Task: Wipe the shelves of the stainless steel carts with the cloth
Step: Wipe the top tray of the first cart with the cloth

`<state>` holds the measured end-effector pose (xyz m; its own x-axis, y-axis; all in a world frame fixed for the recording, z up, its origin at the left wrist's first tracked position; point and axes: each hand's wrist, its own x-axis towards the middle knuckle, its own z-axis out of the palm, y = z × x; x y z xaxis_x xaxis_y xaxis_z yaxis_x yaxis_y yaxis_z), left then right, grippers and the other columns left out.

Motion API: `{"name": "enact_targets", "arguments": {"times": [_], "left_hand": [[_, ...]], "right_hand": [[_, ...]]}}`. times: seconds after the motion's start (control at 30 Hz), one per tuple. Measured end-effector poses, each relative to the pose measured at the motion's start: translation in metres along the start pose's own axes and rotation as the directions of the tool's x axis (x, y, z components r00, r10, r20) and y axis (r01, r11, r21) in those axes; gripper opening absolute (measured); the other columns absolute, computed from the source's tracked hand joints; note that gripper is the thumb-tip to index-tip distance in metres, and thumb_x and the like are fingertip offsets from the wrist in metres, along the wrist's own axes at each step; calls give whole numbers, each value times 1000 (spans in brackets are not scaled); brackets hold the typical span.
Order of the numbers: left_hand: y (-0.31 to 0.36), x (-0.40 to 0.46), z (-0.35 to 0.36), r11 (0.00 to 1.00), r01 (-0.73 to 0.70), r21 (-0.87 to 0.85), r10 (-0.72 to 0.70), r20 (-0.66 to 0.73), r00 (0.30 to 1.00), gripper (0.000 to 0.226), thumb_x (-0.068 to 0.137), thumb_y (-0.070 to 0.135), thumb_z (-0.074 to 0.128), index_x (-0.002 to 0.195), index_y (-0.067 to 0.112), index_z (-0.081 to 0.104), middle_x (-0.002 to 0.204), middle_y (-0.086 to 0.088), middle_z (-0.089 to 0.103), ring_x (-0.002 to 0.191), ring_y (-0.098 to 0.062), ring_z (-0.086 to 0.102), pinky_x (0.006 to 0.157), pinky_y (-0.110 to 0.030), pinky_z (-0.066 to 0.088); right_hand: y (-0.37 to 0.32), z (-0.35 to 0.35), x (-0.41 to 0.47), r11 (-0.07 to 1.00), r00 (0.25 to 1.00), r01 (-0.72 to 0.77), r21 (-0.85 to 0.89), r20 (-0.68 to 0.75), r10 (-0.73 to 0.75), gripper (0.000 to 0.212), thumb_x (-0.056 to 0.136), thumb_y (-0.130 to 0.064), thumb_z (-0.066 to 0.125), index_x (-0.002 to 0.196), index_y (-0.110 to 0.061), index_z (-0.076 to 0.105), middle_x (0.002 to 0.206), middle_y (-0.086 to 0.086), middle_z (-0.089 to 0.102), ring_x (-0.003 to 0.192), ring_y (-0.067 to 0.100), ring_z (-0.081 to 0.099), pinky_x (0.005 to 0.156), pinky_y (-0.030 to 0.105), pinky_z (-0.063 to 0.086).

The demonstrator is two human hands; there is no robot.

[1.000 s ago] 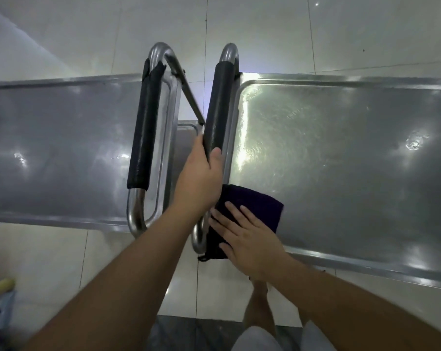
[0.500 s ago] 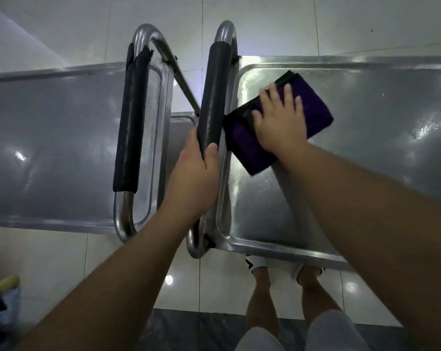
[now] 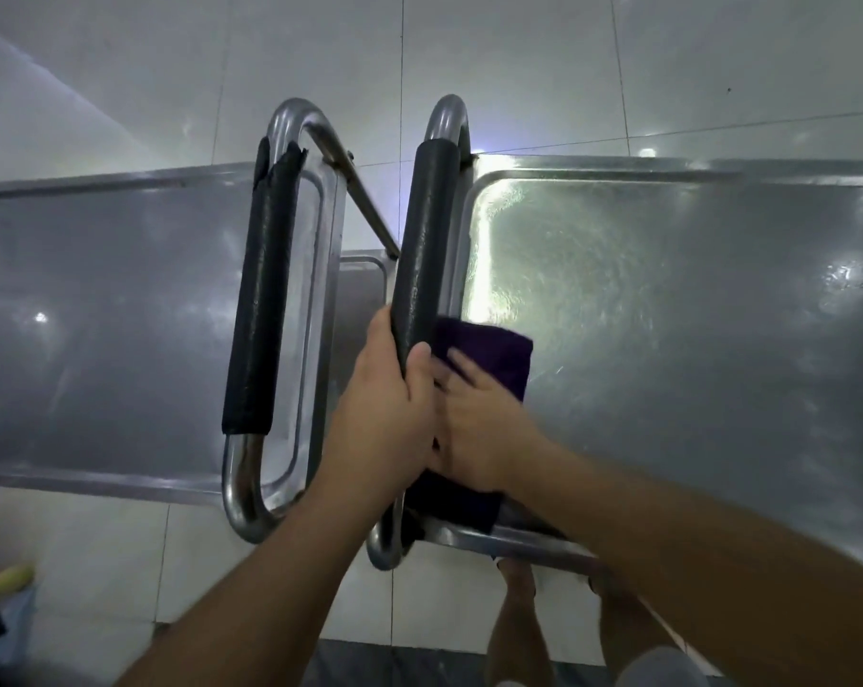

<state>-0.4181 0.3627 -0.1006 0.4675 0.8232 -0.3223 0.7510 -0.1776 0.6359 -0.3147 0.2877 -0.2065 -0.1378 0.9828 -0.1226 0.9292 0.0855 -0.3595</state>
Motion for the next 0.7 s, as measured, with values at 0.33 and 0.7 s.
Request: {"name": "enact_targets", "arguments": {"times": [0.33,0.7], "left_hand": [[0,0,2,1000,-1,-30,1,0,1000,47,103,53,36,149,50,28,100,14,60,83,1,63,65,-18,49],[7,-1,3,1000,-18,4,18,-12,1000,41,106,46,38,146,50,29,107,18,59,94,6,61,60,-9,44]], "right_hand": [[199,-84,105,791,779,-611,-27,-199,595,74,101,-61,23,162,-20,17,171,4,12,157,31,6,126,52,6],[101,-40,15,855,852,-518,-19,-99,514,76,100,-65,17,164,-24,12,172,-1,4,158,27,0,126,52,8]]}}
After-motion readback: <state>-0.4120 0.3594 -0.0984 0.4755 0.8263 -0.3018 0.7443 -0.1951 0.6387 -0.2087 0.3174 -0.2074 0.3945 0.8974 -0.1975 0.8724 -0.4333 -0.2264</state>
